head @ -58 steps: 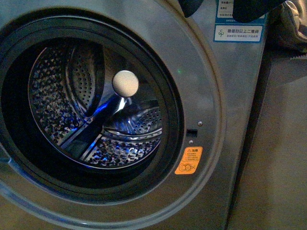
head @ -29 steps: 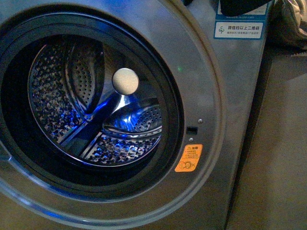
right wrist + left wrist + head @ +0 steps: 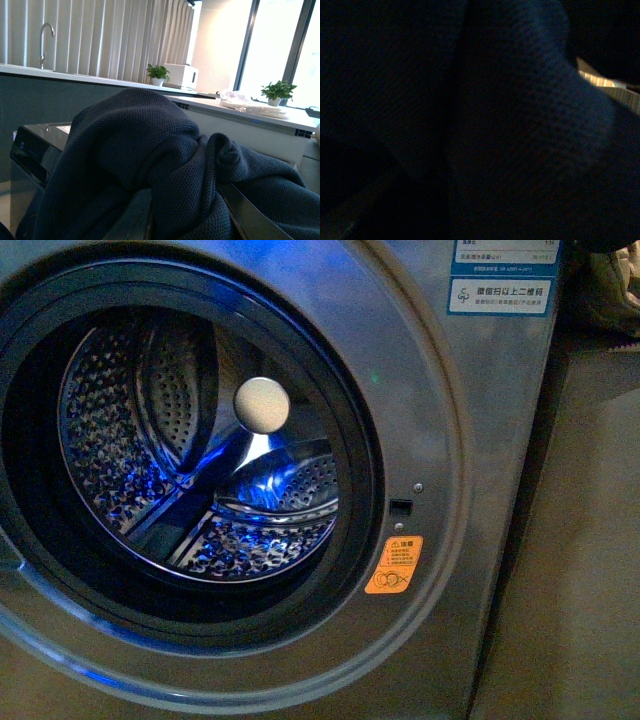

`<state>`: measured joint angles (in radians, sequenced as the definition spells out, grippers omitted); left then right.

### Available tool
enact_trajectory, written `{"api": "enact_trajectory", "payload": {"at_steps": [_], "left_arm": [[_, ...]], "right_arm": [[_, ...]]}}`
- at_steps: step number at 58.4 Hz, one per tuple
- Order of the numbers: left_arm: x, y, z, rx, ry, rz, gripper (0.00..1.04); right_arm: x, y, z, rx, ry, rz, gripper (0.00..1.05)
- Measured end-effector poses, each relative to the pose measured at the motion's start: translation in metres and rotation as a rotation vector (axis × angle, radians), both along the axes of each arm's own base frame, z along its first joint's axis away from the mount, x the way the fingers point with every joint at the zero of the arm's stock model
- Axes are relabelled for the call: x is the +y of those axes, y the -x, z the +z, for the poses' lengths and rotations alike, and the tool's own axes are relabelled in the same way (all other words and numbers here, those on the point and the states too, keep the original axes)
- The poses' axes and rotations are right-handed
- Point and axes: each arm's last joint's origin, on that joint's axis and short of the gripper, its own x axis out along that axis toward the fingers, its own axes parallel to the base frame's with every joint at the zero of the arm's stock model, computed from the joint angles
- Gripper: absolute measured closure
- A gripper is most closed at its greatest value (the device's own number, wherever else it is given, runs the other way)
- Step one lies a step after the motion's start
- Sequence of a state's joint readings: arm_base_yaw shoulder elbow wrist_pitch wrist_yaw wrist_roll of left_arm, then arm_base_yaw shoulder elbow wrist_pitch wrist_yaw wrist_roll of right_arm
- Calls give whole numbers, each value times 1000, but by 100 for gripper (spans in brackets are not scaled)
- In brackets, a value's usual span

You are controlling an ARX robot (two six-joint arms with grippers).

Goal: Put clothes into washing machine

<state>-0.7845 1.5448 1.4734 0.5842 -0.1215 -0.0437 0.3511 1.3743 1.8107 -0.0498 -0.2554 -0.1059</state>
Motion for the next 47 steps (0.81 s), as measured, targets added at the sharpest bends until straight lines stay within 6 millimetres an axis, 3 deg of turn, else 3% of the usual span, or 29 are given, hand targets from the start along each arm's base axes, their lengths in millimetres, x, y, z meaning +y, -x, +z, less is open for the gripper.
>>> {"api": "enact_trajectory", "payload": {"at_steps": [27,43,47], "left_arm": [[-29,-11,11,49,152,221,7],[-33,-18,12,118,210,231,7],[-32,-18,12,126,226,250,14]], "right_arm": [[0,0,0,0,0,-1,83],[-1,-1,0,-1,0,-12,83],[-1,0,0,-1,0,-11,83]]}}
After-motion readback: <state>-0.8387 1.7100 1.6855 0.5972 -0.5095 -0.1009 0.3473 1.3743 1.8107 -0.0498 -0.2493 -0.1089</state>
